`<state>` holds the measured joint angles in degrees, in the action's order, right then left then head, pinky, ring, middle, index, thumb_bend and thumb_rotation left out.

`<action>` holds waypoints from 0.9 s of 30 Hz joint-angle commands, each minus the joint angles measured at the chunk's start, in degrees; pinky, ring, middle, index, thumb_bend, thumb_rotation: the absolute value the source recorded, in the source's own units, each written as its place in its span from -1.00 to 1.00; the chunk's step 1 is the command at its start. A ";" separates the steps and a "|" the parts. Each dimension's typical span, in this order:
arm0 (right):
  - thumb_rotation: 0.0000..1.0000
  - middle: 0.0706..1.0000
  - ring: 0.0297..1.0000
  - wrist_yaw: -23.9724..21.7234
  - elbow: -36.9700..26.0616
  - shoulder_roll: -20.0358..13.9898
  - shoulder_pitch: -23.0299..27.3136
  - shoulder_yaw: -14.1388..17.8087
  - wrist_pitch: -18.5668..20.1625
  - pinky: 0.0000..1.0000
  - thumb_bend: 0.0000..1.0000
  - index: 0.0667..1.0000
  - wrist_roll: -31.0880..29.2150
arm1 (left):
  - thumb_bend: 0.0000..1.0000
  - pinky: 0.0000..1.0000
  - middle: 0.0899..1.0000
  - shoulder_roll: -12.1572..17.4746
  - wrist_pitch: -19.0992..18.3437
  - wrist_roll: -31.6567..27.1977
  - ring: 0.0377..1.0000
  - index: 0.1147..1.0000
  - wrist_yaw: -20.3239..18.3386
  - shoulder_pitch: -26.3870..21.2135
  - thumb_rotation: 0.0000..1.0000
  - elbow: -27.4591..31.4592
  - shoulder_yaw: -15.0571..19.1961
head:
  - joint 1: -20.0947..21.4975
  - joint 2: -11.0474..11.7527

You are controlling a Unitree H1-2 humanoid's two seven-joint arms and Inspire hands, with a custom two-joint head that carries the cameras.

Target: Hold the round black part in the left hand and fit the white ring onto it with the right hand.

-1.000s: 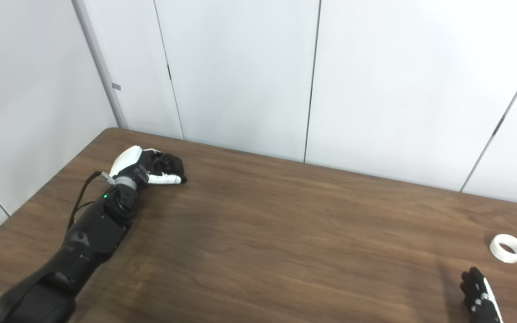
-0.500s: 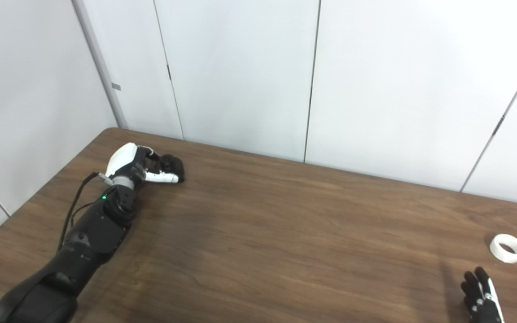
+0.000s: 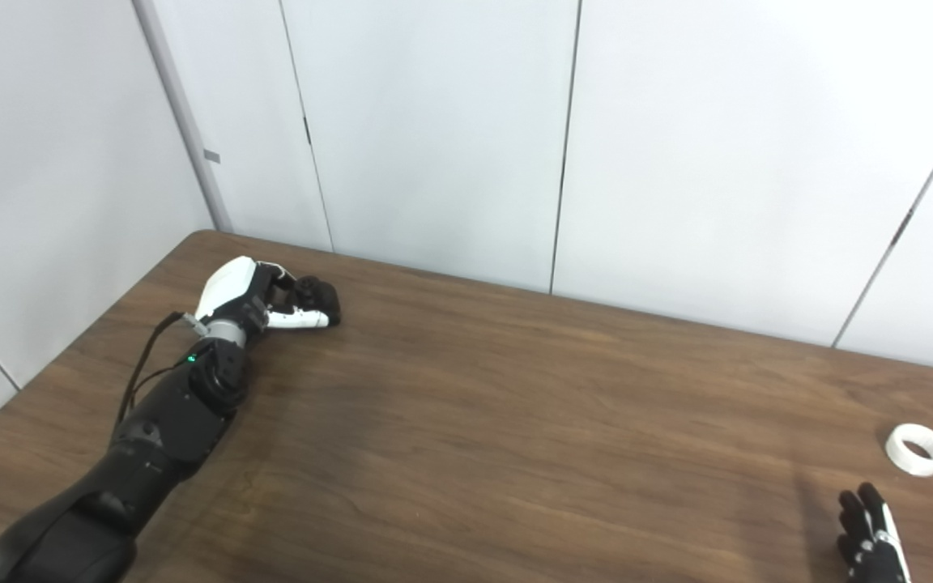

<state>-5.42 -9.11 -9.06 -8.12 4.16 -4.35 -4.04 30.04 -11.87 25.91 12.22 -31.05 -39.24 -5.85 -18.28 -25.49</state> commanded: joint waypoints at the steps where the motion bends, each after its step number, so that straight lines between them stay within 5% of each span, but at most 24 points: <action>1: 1.00 0.94 0.97 -0.09 1.78 0.55 -0.78 -0.25 -0.96 1.00 0.18 1.00 -0.42 | 0.05 0.81 0.46 1.99 0.85 0.65 0.68 -0.17 0.40 -1.23 -0.90 2.24 0.30 | 0.11 -0.01; 6: 1.00 0.92 0.96 0.32 1.87 1.02 -0.66 -0.27 -0.78 1.00 0.16 1.00 -0.23 | 0.05 0.77 0.45 1.33 -0.45 0.49 0.69 -0.17 0.37 0.91 -0.90 6.78 1.18 | 0.57 -0.02; 11: 1.00 0.90 0.91 0.77 1.93 1.05 -0.63 -0.53 -1.22 1.00 0.20 0.98 0.90 | 0.05 0.88 0.45 0.00 -4.84 1.16 0.78 -0.17 -2.00 5.17 -0.90 17.97 1.29 | 1.53 -0.41; 20: 1.00 0.90 0.91 1.15 1.26 1.59 -0.72 -0.70 -0.11 1.00 0.15 0.97 1.85 | 0.05 0.81 0.53 -2.53 -11.47 3.66 0.82 -0.16 -8.49 11.50 -0.89 38.15 -0.18 | 4.35 -1.67; 27: 1.00 0.89 0.92 1.75 0.13 2.12 -0.55 -0.90 0.92 1.00 0.02 0.96 3.10 | 0.05 0.99 0.52 -5.13 -9.92 7.89 0.79 -0.16 -11.49 15.58 -0.89 48.09 -3.99 | 6.49 -2.82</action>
<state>-4.45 -9.42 -8.25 -7.93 3.91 -3.52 -1.39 24.47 -23.54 31.44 0.24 -14.53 6.36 -9.60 -11.78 -28.30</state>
